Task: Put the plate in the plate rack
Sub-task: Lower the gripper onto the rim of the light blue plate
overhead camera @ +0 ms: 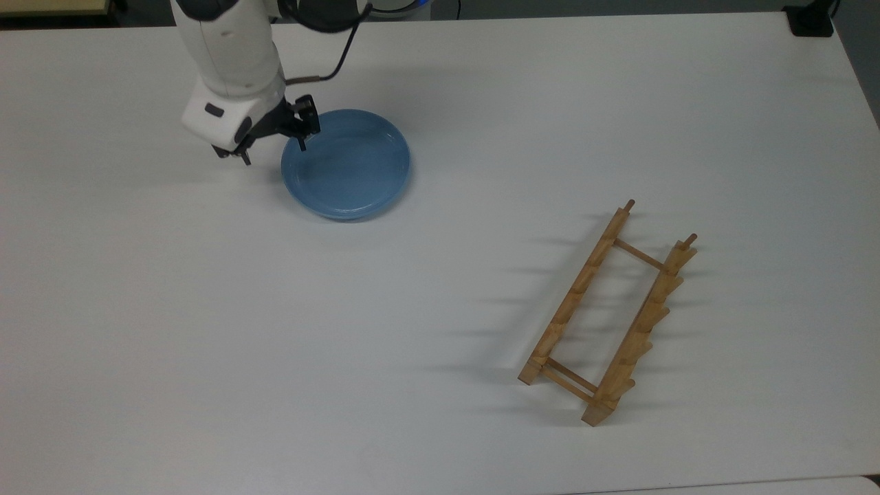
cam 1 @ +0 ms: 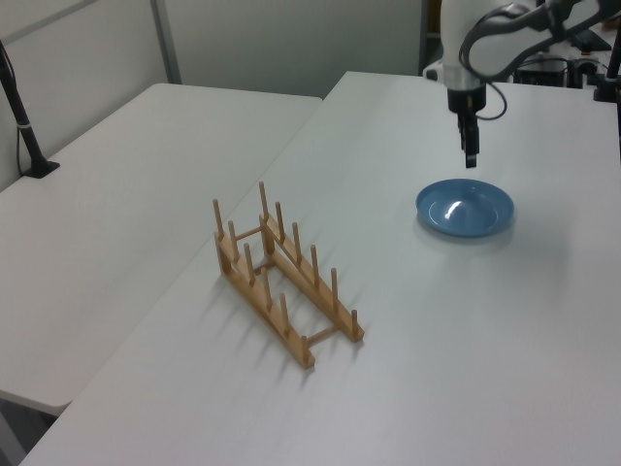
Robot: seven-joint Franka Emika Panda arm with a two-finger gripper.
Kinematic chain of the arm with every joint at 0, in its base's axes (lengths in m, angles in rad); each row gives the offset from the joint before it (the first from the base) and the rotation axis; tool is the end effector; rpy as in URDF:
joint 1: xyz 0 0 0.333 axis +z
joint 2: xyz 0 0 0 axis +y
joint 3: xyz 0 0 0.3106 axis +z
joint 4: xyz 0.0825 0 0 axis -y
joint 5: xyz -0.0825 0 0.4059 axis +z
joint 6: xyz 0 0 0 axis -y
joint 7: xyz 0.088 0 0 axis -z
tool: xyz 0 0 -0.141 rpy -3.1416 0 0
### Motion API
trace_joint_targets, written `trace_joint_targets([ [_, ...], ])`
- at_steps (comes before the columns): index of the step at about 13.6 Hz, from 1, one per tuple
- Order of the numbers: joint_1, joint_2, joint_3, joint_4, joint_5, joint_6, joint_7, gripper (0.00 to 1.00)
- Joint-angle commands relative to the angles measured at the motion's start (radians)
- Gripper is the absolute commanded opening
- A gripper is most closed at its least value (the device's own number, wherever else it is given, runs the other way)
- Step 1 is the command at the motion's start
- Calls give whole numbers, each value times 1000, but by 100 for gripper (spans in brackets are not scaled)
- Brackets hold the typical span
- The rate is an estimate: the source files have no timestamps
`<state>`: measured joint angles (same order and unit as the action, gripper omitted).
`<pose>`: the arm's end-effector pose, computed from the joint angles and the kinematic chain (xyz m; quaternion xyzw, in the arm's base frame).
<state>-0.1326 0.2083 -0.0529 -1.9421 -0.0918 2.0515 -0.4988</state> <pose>0.5919 -0.1184 0.3181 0.9816 0.1788 -0.0616 0.0259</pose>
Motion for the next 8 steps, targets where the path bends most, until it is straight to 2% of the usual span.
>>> trace_joint_targets([
  [1, 21, 31, -4, -6, -12, 55, 57, 76],
  [3, 31, 54, -4, -6, -20, 56, 74, 70],
  [4, 33, 63, -4, -5, -26, 58, 83, 60],
  [5, 34, 71, -4, -5, -35, 59, 112, 37],
  [7, 36, 79, 1, -5, -46, 61, 152, 36],
  [8, 37, 80, 1, -6, -49, 82, 166, 24],
])
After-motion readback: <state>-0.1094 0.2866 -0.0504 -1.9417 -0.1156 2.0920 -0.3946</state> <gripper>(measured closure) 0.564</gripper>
